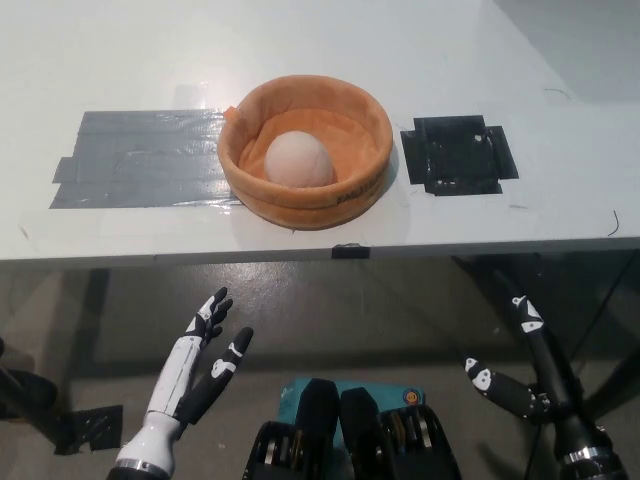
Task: A person hands a emotional support dumpling to the robot which it grabs with its right hand and places in the soft place kept infront of it in the centre of the desk
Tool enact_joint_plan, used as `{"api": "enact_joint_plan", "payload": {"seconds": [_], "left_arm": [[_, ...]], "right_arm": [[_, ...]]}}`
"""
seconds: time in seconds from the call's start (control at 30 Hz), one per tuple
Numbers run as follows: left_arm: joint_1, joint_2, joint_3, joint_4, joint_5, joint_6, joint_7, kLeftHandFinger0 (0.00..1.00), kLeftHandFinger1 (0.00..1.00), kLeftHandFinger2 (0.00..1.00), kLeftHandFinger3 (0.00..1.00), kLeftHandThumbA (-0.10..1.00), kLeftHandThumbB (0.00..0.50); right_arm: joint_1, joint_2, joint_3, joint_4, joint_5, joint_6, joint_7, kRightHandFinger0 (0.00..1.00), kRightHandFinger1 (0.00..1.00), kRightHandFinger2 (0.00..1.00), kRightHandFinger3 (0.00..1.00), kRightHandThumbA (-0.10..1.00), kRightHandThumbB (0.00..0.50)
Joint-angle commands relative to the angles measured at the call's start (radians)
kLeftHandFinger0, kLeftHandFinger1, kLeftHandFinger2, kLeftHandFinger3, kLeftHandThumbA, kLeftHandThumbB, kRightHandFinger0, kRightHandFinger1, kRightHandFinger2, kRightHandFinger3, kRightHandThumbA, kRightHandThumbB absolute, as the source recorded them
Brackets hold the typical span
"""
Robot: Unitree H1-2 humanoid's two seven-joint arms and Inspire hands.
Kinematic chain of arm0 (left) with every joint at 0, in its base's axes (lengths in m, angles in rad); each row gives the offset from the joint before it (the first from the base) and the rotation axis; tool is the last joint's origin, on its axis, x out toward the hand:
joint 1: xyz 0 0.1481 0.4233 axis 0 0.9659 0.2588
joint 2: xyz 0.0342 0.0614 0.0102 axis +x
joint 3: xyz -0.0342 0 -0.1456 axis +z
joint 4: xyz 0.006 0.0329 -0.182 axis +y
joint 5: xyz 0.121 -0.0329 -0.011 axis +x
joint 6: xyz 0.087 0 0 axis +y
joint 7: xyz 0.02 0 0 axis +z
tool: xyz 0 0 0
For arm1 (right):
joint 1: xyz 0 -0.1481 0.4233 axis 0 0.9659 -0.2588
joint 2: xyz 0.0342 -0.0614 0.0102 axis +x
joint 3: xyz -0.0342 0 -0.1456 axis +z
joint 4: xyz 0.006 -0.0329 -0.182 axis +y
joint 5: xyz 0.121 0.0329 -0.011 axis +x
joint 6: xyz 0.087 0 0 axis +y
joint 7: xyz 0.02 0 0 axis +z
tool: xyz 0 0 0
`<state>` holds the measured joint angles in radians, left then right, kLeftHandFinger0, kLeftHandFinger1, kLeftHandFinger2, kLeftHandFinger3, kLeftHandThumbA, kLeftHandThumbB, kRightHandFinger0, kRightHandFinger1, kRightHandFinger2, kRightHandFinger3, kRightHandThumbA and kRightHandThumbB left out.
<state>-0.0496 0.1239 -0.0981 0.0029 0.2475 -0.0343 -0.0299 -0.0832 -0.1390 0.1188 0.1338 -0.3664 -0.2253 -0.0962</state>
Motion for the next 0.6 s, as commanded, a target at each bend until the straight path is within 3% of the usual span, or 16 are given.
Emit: {"api": "enact_joint_plan", "payload": {"seconds": [0.0,0.57], "left_arm": [[-0.005,0.010,0.006,-0.025,-0.003,-0.025,0.004,1.00,1.00,1.00,1.00,0.85,0.006],[0.032,0.008,-0.003,-0.030,0.002,-0.027,0.004,1.00,1.00,1.00,1.00,0.87,0.011]], "right_arm": [[-0.021,-0.005,0.003,-0.010,0.025,-0.045,0.012,1.00,1.00,1.00,1.00,0.66,0.127],[0.013,-0.003,0.005,-0.002,0.035,-0.083,0.007,1.00,1.00,1.00,1.00,0.61,0.137]]}}
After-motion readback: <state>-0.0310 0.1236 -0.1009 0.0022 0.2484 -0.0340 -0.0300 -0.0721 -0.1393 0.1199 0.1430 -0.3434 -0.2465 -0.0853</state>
